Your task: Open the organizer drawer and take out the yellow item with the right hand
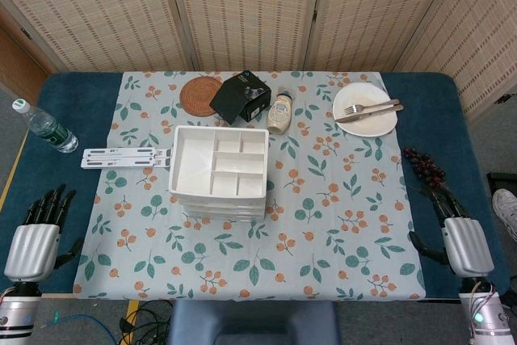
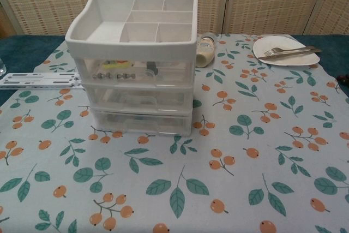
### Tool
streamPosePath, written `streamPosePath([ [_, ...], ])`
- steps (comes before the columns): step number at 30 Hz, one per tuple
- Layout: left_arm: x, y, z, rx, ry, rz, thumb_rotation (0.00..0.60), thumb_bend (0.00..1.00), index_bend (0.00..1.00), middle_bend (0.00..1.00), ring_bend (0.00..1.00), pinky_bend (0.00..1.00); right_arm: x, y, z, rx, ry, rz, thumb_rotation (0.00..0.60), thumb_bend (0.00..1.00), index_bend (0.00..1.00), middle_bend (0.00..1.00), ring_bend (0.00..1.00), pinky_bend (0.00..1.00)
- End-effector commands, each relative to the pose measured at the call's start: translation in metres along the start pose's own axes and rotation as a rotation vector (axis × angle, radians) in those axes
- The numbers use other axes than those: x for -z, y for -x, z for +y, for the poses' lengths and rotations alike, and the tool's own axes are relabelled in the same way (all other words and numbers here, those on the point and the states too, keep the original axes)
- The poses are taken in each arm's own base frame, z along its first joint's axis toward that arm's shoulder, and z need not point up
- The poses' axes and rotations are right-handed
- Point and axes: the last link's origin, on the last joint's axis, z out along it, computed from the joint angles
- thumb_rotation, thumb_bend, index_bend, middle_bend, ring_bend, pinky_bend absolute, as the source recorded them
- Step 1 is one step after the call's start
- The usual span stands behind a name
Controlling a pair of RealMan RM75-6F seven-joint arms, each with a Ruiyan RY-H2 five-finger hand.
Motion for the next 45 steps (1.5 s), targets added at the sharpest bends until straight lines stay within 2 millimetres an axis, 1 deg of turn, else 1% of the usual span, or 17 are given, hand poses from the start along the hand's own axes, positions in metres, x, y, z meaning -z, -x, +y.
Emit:
streamPosePath([
  [1,0.000,0.000,0.000,-0.001,-0.002,-0.002,0.600,0.29,0.00,0.00,0.04,0.13,0.000,0.000,0.000,0.001,0.001,-0.003,0.600,0.34,0.07,0.19,0.13,0.21],
  [17,0.002,-0.001,0.000,0.001,-0.004,0.001,0.600,0.29,0.00,0.00,0.04,0.13,-0.002,0.002,-0.003,-0.028,-0.015,-0.032,0.600,0.34,0.07,0.19,0.13,0.21],
  [21,0.003,-0.002,-0.001,0.001,-0.010,0.001,0.600,0.29,0.00,0.00,0.04,0.13,-0.006,0.004,-0.010,-0.051,-0.045,-0.043,0.600,0.34,0.07,0.20,0.13,0.21],
  [23,0.003,-0.002,-0.001,0.001,-0.007,0.003,0.600,0.29,0.00,0.00,0.04,0.13,-0.008,0.007,-0.017,-0.073,-0.068,-0.075,0.600,0.34,0.07,0.23,0.16,0.21],
  [24,0.003,-0.002,0.000,0.002,-0.003,0.004,0.600,0.29,0.00,0.00,0.04,0.13,-0.009,0.010,-0.022,-0.092,-0.086,-0.106,0.600,0.34,0.07,0.26,0.18,0.23],
  [25,0.003,-0.002,0.001,0.004,0.000,0.004,0.600,0.29,0.00,0.00,0.04,0.13,-0.010,0.013,-0.026,-0.109,-0.100,-0.131,0.600,0.34,0.07,0.29,0.21,0.27],
  [26,0.003,-0.002,0.002,0.005,0.003,0.003,0.600,0.29,0.00,0.00,0.04,0.13,-0.011,0.018,-0.032,-0.136,-0.119,-0.166,0.600,0.34,0.07,0.32,0.24,0.31],
  [28,0.003,-0.002,0.003,0.006,0.005,0.002,0.600,0.29,0.00,0.00,0.04,0.13,-0.014,0.024,-0.041,-0.183,-0.147,-0.213,0.600,0.34,0.07,0.37,0.33,0.44],
  [29,0.004,-0.002,0.003,0.007,0.004,0.002,0.600,0.29,0.00,0.00,0.04,0.13,-0.015,0.028,-0.046,-0.206,-0.160,-0.237,0.600,0.34,0.07,0.38,0.36,0.48],
  [31,0.005,-0.003,0.002,0.007,0.001,0.002,0.600,0.29,0.00,0.00,0.04,0.13,-0.017,0.037,-0.057,-0.262,-0.187,-0.302,0.600,0.34,0.07,0.44,0.46,0.58],
  [36,0.008,-0.002,0.000,0.007,-0.003,-0.002,0.600,0.29,0.00,0.00,0.04,0.13,-0.024,0.061,-0.084,-0.396,-0.231,-0.477,0.600,0.37,0.07,0.56,0.61,0.68],
  [38,0.009,-0.003,0.001,0.006,0.000,-0.003,0.600,0.29,0.00,0.00,0.04,0.13,-0.028,0.073,-0.095,-0.431,-0.243,-0.542,0.600,0.39,0.07,0.67,0.76,0.75],
  [39,0.009,-0.003,0.001,0.007,0.001,-0.001,0.600,0.29,0.00,0.00,0.04,0.13,-0.030,0.077,-0.100,-0.448,-0.244,-0.570,0.600,0.39,0.07,0.71,0.81,0.78],
  [40,0.009,-0.003,0.000,0.008,0.000,0.000,0.600,0.29,0.00,0.00,0.04,0.13,-0.032,0.082,-0.105,-0.471,-0.244,-0.594,0.600,0.40,0.07,0.78,0.89,0.82],
  [42,0.009,-0.003,0.000,0.011,-0.001,0.002,0.600,0.29,0.00,0.00,0.04,0.13,-0.036,0.092,-0.116,-0.528,-0.242,-0.634,0.600,0.42,0.06,0.86,0.97,0.87],
  [43,0.009,-0.002,0.000,0.010,-0.002,0.000,0.600,0.29,0.00,0.00,0.04,0.13,-0.038,0.096,-0.121,-0.549,-0.242,-0.649,0.600,0.44,0.06,0.89,0.99,0.89],
  [45,0.009,-0.002,-0.001,0.007,-0.002,-0.007,0.600,0.29,0.00,0.00,0.04,0.13,-0.041,0.105,-0.130,-0.581,-0.245,-0.690,0.600,0.49,0.06,0.90,1.00,0.90],
])
